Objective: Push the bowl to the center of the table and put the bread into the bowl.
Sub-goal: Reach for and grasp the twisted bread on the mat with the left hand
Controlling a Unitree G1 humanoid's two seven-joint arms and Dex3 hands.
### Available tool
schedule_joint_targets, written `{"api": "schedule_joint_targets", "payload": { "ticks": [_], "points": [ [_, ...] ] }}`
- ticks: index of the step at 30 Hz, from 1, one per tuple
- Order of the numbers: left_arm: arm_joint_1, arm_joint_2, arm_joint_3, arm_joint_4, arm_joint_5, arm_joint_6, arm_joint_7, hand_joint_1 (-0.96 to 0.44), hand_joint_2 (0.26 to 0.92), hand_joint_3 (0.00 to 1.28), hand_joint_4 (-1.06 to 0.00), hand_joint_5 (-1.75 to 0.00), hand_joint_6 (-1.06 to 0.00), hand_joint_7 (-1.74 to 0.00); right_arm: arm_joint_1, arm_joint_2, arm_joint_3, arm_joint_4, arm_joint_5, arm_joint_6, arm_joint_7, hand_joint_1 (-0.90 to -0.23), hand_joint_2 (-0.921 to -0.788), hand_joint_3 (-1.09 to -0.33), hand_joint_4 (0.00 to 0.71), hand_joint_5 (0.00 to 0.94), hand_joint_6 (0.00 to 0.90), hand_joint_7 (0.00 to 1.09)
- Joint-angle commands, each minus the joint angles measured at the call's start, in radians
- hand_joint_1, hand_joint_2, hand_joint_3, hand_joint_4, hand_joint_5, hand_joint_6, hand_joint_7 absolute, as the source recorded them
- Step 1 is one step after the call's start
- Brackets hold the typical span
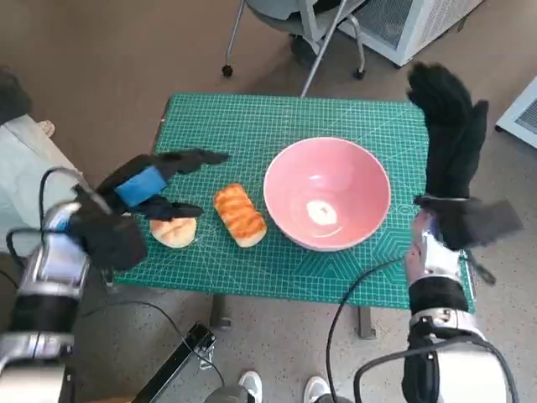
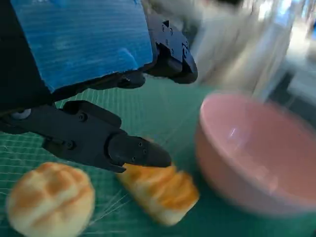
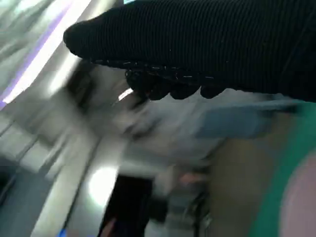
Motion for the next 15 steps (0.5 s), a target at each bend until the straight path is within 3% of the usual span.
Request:
{"api": "schedule_joint_targets", "payload": {
  "ticks": [1, 4, 8, 11, 15],
  "points": [
    [-0.077, 0.018, -0.072, 0.078, 0.082, -0.040, -0.012, -0.21, 0.798, 0.00, -0.46, 0.00, -0.50, -0.18, 0.034, 0.002, 0.017, -0.069, 0.087, -0.042, 0.133, -0.524, -0.921, -0.757, 0.362, 0.019, 0.122, 0.76],
    [-0.120, 0.009, -0.120, 0.142, 0.140, -0.065, 0.005, -0.20, 0.786, 0.00, -0.46, 0.00, -0.52, -0.15, 0.044, 0.016, 0.020, -0.124, 0.168, -0.031, 0.222, -0.533, -0.921, -0.744, 0.365, 0.017, 0.107, 0.77],
    [-0.170, -0.010, -0.175, 0.231, 0.206, -0.097, 0.038, -0.20, 0.781, 0.00, -0.45, 0.00, -0.52, -0.13, 0.065, 0.036, 0.026, -0.199, 0.254, 0.006, 0.301, -0.562, -0.921, -0.686, 0.367, 0.015, 0.098, 0.79],
    [-0.203, -0.025, -0.212, 0.294, 0.247, -0.117, 0.066, -0.19, 0.781, 0.00, -0.45, 0.00, -0.52, -0.12, 0.084, 0.046, 0.031, -0.247, 0.285, 0.024, 0.328, -0.579, -0.921, -0.655, 0.366, 0.013, 0.102, 0.79],
    [-0.243, -0.056, -0.272, 0.373, 0.321, -0.123, 0.127, -0.19, 0.781, 0.00, -0.45, 0.00, -0.53, -0.10, 0.109, 0.054, 0.036, -0.298, 0.296, 0.035, 0.342, -0.587, -0.921, -0.630, 0.366, 0.012, 0.115, 0.80]
  ]
}}
